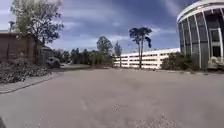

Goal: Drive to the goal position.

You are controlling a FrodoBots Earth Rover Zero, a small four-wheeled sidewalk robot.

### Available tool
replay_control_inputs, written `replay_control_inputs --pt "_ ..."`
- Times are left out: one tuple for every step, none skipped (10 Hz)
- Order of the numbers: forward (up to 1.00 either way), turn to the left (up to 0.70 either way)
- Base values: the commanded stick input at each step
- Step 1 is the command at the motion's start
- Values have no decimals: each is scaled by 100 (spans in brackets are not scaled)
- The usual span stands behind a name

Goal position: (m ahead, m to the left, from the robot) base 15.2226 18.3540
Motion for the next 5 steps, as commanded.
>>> replay_control_inputs --pt "70 41" --pt "70 34" --pt "70 6" --pt "70 6" --pt "70 6"
